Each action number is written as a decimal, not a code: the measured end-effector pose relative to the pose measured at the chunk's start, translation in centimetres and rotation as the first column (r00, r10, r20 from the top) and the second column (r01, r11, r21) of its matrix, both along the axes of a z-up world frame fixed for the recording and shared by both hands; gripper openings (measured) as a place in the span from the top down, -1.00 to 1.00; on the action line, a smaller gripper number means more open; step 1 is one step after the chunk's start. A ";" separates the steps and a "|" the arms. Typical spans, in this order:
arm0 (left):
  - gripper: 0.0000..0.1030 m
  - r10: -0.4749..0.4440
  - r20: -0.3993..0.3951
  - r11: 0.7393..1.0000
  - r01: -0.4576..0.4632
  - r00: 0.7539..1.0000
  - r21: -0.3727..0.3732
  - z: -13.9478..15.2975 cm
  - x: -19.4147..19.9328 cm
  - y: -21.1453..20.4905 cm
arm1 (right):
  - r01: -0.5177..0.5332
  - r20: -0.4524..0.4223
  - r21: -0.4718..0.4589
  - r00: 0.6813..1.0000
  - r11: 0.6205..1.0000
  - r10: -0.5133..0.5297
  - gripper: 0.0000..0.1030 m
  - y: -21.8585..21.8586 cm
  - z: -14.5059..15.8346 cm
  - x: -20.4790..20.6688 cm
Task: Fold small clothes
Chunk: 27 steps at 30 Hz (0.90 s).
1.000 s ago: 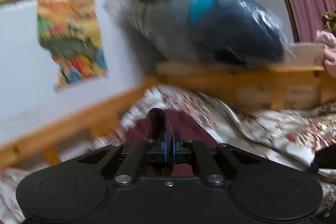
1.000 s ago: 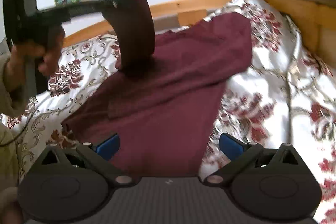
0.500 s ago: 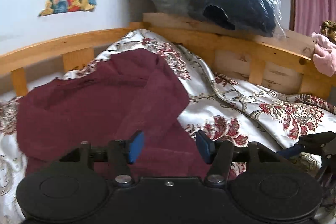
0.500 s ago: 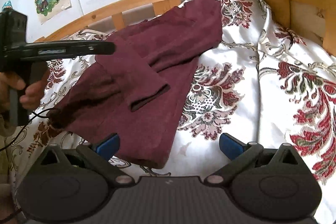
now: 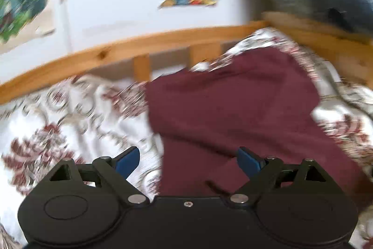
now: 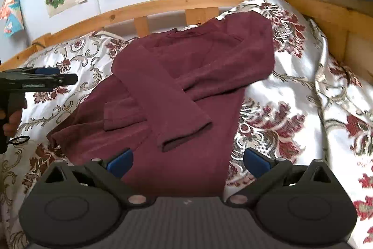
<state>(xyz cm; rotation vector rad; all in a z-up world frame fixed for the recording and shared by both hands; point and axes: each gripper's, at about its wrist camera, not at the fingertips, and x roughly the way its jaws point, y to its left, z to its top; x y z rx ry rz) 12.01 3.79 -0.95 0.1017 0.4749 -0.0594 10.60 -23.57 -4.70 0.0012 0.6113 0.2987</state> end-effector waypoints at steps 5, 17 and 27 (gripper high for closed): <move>-0.77 0.045 0.043 0.997 -0.042 0.998 -0.063 -0.6 4.0 2.5 | -0.012 -0.013 -0.056 1.000 0.998 0.011 -1.00 0.9 0.3 1.7; -0.43 0.161 -0.037 0.927 -0.164 0.986 -0.337 -4.3 15.4 7.5 | -0.148 -0.180 -0.241 0.978 0.959 0.106 -0.98 7.9 10.5 17.2; -0.22 0.070 -0.149 0.860 -0.135 0.986 -0.492 -6.3 17.3 9.6 | -0.315 -0.081 0.033 0.945 0.949 0.316 -0.59 21.8 7.9 33.2</move>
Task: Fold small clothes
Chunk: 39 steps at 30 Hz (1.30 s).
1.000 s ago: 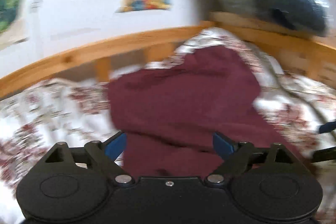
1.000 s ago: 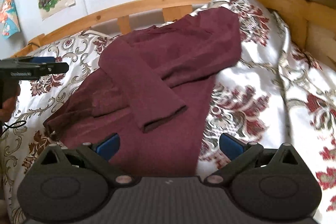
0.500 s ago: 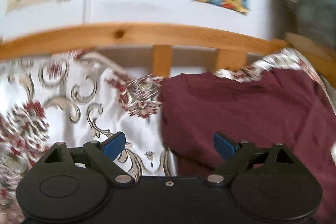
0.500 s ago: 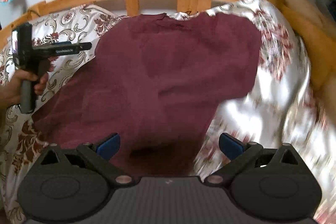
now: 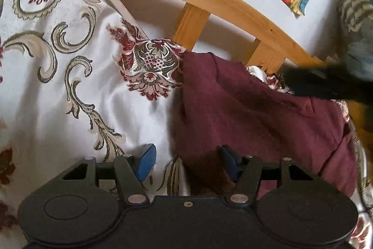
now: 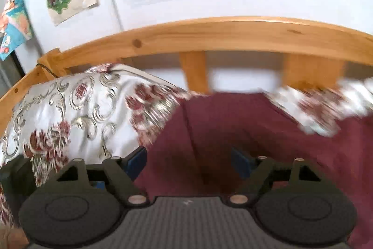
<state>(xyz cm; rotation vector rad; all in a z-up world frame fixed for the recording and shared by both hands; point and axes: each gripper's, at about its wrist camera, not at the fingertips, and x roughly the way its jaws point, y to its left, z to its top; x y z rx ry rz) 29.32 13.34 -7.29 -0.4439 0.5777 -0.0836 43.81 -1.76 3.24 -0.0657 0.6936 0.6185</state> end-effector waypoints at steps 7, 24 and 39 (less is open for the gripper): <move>0.42 -0.032 -0.008 0.993 0.031 0.999 -0.112 -0.6 0.4 1.0 | 0.008 0.002 -0.099 1.000 0.995 -0.008 -0.31 6.2 -3.0 5.9; 0.18 0.104 -0.057 0.989 -0.109 0.993 -0.099 0.1 -0.6 1.8 | -0.014 0.127 -0.158 0.991 0.987 0.034 0.40 9.5 -2.7 5.5; -0.40 0.161 -0.087 0.985 -0.155 0.983 0.077 0.6 -0.2 1.1 | 0.141 0.218 -0.270 0.973 0.952 -0.082 -0.94 -6.8 1.1 -13.1</move>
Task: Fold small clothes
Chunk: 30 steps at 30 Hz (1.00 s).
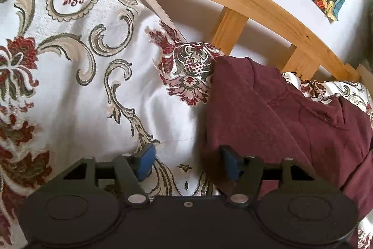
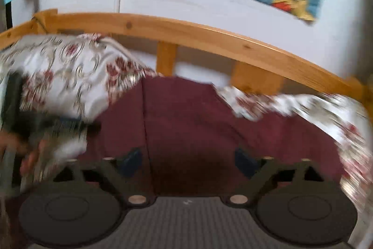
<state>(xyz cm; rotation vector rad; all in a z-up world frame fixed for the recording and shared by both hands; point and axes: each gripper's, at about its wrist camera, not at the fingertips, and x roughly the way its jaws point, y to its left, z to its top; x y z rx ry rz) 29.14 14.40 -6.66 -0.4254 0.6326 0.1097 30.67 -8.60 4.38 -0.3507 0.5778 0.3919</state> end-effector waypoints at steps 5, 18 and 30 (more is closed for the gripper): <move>-0.79 0.028 -0.023 0.990 -0.025 0.999 0.136 1.2 -0.7 -1.9 | 0.074 0.111 -0.069 0.992 0.995 -0.066 -1.00 -2.8 -1.3 -10.7; -0.99 -0.181 -0.037 0.973 0.184 0.983 0.142 6.6 -8.6 -5.9 | 0.127 -0.037 -0.088 0.991 0.988 -0.131 -1.00 -4.1 -10.4 -21.1; -0.99 -0.423 -0.152 0.841 0.450 0.893 0.300 8.5 -19.0 -7.4 | 0.086 -0.095 -0.145 0.990 0.986 -0.101 -1.00 -4.8 -12.4 -25.7</move>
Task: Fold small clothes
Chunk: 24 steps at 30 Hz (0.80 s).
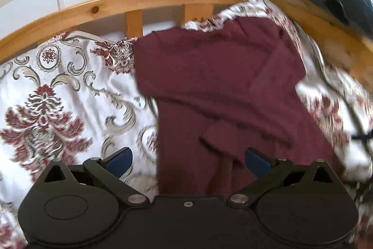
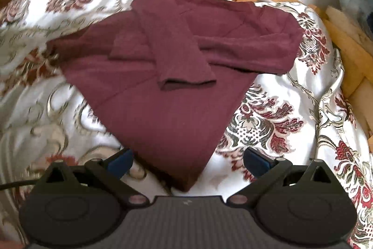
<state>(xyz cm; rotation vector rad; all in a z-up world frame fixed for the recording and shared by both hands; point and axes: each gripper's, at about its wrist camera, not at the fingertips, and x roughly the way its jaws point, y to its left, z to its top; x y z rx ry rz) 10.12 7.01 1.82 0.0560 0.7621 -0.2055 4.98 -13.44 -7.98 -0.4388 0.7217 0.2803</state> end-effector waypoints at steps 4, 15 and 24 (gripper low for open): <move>-0.99 -0.042 -0.122 0.997 0.051 0.992 0.066 -2.3 -1.2 -0.5 | -0.001 0.015 -0.054 1.000 0.999 0.002 -1.00 0.1 -1.0 -0.9; -0.99 -0.186 -0.210 0.835 0.267 0.960 0.481 -9.4 -1.7 -5.7 | 0.056 0.069 -0.161 0.997 0.985 -0.045 -1.00 -0.6 -1.9 -1.4; -0.90 -0.169 -0.053 0.827 0.171 0.984 0.535 -9.4 -1.5 -5.3 | -0.054 0.180 -0.366 0.975 0.929 0.127 -1.00 1.3 -3.8 -2.0</move>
